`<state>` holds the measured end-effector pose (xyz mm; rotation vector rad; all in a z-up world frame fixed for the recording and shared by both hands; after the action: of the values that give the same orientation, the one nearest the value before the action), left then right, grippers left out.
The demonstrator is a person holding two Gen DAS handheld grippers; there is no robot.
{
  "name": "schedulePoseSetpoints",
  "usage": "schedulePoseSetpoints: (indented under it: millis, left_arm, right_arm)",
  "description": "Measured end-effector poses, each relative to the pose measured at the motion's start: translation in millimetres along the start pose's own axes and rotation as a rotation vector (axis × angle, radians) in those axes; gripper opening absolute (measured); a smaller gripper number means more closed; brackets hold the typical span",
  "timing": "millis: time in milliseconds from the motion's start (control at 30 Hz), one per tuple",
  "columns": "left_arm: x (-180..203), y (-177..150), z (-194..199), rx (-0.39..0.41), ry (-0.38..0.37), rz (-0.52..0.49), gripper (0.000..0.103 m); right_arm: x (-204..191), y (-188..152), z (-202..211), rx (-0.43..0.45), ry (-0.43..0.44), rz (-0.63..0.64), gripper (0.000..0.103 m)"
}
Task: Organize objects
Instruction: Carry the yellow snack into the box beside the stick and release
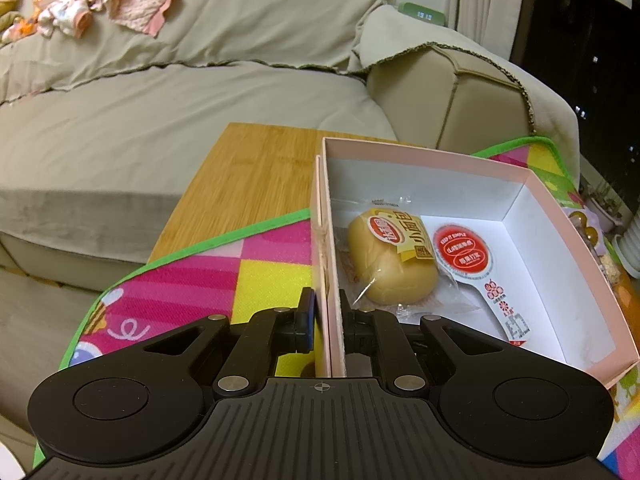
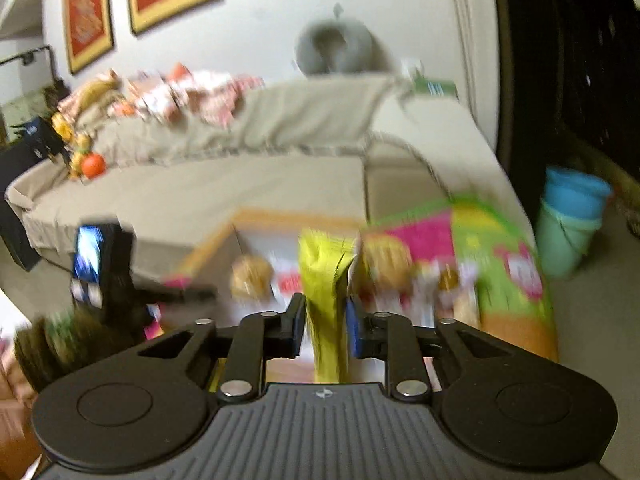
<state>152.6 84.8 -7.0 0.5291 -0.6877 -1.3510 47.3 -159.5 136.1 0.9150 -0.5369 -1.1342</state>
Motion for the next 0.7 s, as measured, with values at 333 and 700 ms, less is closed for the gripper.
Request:
schedulePoseSetpoints:
  millis: [333, 700]
  left_arm:
    - [-1, -2, -1, 0.008, -0.007, 0.005, 0.012]
    - [1, -2, 0, 0.002, 0.004, -0.007, 0.012]
  right_arm:
    - [-4, 17, -5, 0.033, -0.029, 0.073, 0.019]
    - [-14, -94, -67, -0.26, -0.005, 0.165, 0.058]
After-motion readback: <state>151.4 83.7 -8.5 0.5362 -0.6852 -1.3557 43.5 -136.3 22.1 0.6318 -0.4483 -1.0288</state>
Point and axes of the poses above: each gripper's, at about its wrist camera, not at the fingertips, and z roughly against the way its jaws point, x to its right, y to its top, the point moved 5 cm from there along -z, roughly the way its jaws point, and after that the axes turned 3 degrees about -y, right-handed, at the moved point
